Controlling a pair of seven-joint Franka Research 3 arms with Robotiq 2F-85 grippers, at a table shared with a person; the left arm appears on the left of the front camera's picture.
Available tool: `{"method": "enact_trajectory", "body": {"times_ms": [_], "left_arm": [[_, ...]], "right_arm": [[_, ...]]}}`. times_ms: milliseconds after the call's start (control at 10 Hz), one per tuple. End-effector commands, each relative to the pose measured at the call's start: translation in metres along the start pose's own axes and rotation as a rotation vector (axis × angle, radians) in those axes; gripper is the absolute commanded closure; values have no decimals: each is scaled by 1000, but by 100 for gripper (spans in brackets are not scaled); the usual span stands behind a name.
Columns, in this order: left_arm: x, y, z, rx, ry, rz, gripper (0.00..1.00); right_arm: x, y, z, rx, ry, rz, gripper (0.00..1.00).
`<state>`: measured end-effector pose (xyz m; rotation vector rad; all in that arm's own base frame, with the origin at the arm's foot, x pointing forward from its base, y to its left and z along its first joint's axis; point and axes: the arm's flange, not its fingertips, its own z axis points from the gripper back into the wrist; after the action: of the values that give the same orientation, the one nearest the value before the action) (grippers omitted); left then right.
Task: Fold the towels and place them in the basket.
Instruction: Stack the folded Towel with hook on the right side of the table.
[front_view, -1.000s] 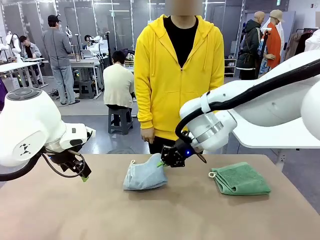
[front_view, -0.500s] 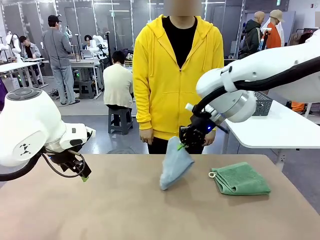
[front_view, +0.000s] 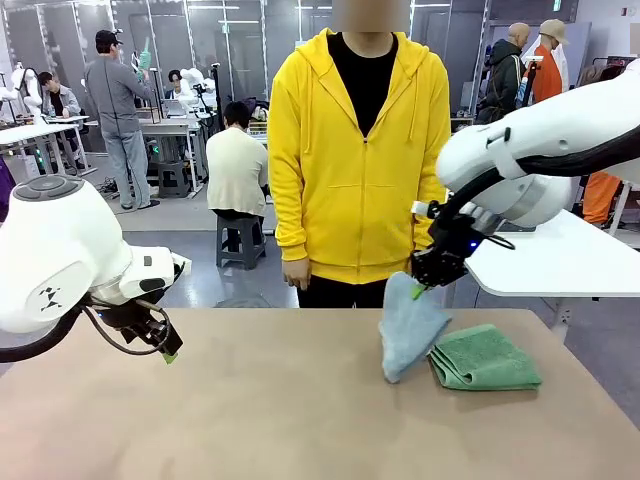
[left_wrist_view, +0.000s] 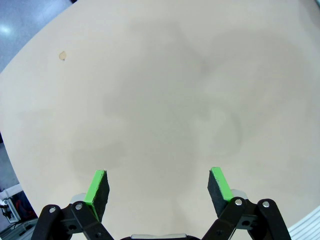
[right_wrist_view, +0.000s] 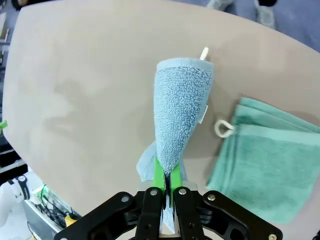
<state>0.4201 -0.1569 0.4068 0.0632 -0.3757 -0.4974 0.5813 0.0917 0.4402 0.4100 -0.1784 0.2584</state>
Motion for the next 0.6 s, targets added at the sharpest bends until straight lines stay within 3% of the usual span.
{"method": "enact_trajectory", "body": {"times_ms": [0,500], "left_arm": [[4,-1,0,5,10,14,0],[4,-1,0,5,10,14,0]], "right_arm": [[-10,-24,17,-17,-15,-20,100],[-25,-91,29,-46,15,-183,100]]}}
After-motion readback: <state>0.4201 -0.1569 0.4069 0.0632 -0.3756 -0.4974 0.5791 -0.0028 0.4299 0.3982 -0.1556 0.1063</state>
